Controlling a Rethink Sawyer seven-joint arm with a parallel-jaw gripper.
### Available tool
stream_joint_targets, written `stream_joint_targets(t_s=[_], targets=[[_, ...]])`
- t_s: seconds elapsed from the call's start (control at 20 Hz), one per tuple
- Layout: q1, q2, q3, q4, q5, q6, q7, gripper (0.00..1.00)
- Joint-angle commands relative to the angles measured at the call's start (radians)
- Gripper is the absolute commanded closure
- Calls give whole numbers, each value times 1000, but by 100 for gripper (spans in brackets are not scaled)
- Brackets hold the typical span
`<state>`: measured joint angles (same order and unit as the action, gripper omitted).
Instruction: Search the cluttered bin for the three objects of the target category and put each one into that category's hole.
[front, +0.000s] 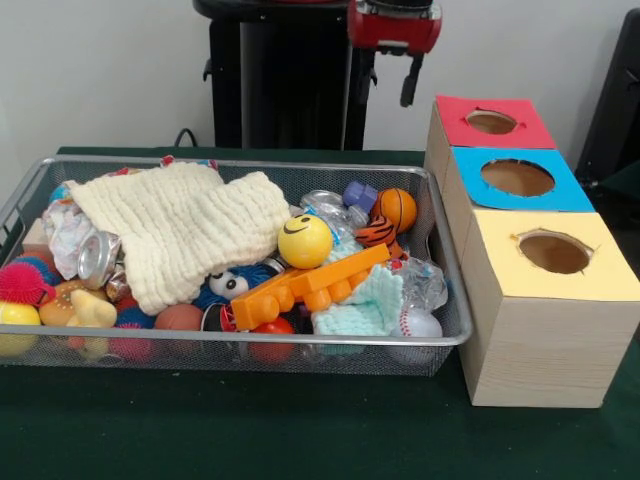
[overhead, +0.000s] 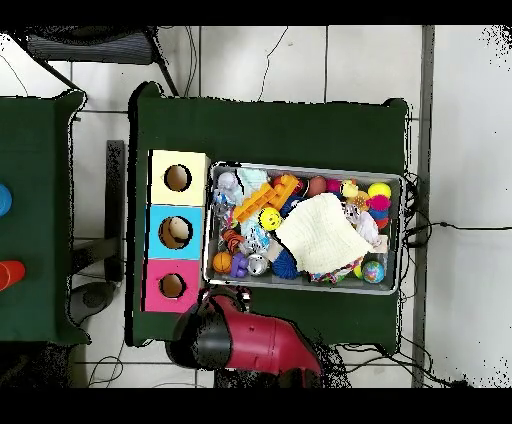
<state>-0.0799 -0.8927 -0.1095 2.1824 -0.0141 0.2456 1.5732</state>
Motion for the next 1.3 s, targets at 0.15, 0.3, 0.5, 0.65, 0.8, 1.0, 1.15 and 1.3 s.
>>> stream_joint_targets(t_s=[0.15, 0.3, 0.5, 0.65, 0.8, 1.0, 1.15, 1.3], targets=[[-65, 121, -48, -134, -43, -91, 136, 0], [-80, 176, -36, -130, -19, -145, 168, 0], [-93, 242, -2, -103, 13, -283, 234, 0], [-76, 301, 6, -115, 38, -365, 261, 0], [-69, 345, 18, -121, 64, -440, 279, 0], [-120, 403, 79, -137, 68, -507, 279, 0], [-149, 411, 109, -122, 72, -555, 309, 0], [-155, 435, 111, -122, 73, -613, 322, 0]])
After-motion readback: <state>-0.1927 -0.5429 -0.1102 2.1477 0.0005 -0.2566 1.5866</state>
